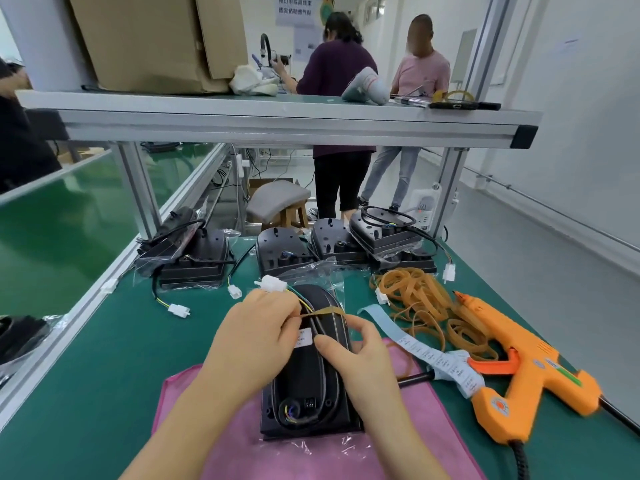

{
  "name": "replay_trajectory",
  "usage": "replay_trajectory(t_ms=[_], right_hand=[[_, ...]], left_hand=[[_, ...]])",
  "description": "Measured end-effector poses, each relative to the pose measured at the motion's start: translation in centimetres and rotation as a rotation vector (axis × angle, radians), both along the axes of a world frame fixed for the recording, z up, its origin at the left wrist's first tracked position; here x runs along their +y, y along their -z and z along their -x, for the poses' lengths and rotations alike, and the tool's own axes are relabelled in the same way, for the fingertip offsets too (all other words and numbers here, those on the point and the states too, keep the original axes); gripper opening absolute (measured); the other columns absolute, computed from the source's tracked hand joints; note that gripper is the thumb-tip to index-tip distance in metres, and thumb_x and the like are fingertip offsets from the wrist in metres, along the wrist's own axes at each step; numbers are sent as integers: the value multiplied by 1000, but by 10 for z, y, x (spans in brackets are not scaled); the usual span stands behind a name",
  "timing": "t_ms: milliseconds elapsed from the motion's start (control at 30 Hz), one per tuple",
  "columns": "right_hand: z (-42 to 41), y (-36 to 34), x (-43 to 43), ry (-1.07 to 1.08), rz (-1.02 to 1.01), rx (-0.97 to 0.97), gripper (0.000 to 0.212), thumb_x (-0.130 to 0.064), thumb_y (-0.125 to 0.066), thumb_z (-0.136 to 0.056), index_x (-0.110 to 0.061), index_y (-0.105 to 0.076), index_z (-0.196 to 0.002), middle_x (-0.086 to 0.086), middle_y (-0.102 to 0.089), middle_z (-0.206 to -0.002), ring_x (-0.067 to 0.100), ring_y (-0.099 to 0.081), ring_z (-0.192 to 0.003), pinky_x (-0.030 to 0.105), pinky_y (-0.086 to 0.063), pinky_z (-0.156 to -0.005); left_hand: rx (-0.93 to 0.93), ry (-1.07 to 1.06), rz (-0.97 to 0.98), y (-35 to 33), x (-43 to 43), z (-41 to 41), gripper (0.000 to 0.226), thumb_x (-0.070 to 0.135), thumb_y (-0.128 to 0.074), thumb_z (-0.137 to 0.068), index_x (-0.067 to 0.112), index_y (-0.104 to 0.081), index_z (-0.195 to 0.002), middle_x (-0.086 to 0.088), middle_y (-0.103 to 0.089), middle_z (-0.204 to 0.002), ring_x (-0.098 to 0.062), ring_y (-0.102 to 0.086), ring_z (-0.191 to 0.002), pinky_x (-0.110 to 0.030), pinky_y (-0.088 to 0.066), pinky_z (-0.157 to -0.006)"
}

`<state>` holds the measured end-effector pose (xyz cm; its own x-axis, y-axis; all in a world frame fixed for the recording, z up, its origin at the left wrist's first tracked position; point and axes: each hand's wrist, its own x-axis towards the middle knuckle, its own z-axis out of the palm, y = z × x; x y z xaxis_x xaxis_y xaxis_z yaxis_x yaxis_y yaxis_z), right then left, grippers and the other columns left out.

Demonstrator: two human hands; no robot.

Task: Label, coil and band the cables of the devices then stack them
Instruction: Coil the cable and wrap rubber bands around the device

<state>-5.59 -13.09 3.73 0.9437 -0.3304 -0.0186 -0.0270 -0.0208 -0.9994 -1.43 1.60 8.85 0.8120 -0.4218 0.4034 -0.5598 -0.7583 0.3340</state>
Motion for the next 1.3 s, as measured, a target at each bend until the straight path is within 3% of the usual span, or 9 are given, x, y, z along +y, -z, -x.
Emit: replay_trajectory(t_ms=[167,400,567,700,867,1033,1100,1200,1300], right_hand=[[-1,-2,2,1,72,47,60,-44,-74,-60,-33,-49,-113,-7,-73,-76,5,-69,-70,23,-53,-65],[1,0,-3,-36,-8,39,57,-33,-81,-66,-30,-49,-112,-12,-71,-70,0,-68,-68,14,-47,-58],[11,-1,-8,-217,-158,72,57,-31,-79,-63,-26,-57,-116,-5,-74,-102,12,-70,-94,33,-57,-84],[11,2,-6,-176,-52,45,29,-19,-68,-86,-29,-62,-112,-9,-73,-101,7,-68,-96,31,-53,-89],[7,2,1,-182,73,18,21,-34,-68,-77,-43,-64,-96,-18,-71,-89,-4,-64,-83,23,-49,-78],[3,3,4,-214,198,7,46,-57,-57,-64,-50,-54,-110,-30,-67,-98,-14,-60,-91,16,-48,-77],[1,2,3,-217,253,5,47,-55,-54,-63,-54,-51,-110,-35,-64,-100,-17,-58,-93,11,-47,-75],[-1,5,0,-224,293,26,60,-55,-48,-58,-43,-50,-118,-24,-65,-105,-5,-58,-101,22,-49,-86],[1,5,-5,-165,235,48,87,-61,-52,-50,-50,-27,-133,-28,-54,-107,-4,-51,-105,23,-43,-90]], left_hand=[[8,-58,22,5,-5,1,11,21,-55,-89,22,-51,-78,10,-47,-74,-19,-47,-81,-38,-44,-73],[36,-40,-82,3,-9,-9,11,34,-54,-93,24,-59,-89,9,-57,-84,-16,-50,-92,-30,-42,-78],[110,-44,156,7,-10,-7,18,24,-53,-94,24,-46,-77,8,-52,-73,-14,-46,-77,-29,-35,-65],[150,-9,154,7,-13,-5,15,27,-56,-90,27,-48,-78,11,-53,-70,-13,-49,-74,-28,-39,-66],[140,5,111,-2,-20,-5,18,37,-64,-84,31,-51,-72,11,-49,-62,-9,-45,-74,-21,-31,-64],[35,152,76,-6,-28,2,9,34,-61,-90,32,-69,-86,5,-49,-76,-12,-41,-86,-29,-31,-83],[52,269,118,-8,-27,8,11,28,-62,-90,29,-71,-84,4,-43,-76,-12,-38,-85,-29,-31,-81],[68,404,134,-8,-23,16,12,27,-59,-86,28,-69,-79,2,-46,-72,-9,-39,-81,-26,-34,-76],[128,360,194,0,-11,15,11,31,-61,-86,26,-67,-78,4,-51,-73,-7,-46,-79,-23,-39,-73]])
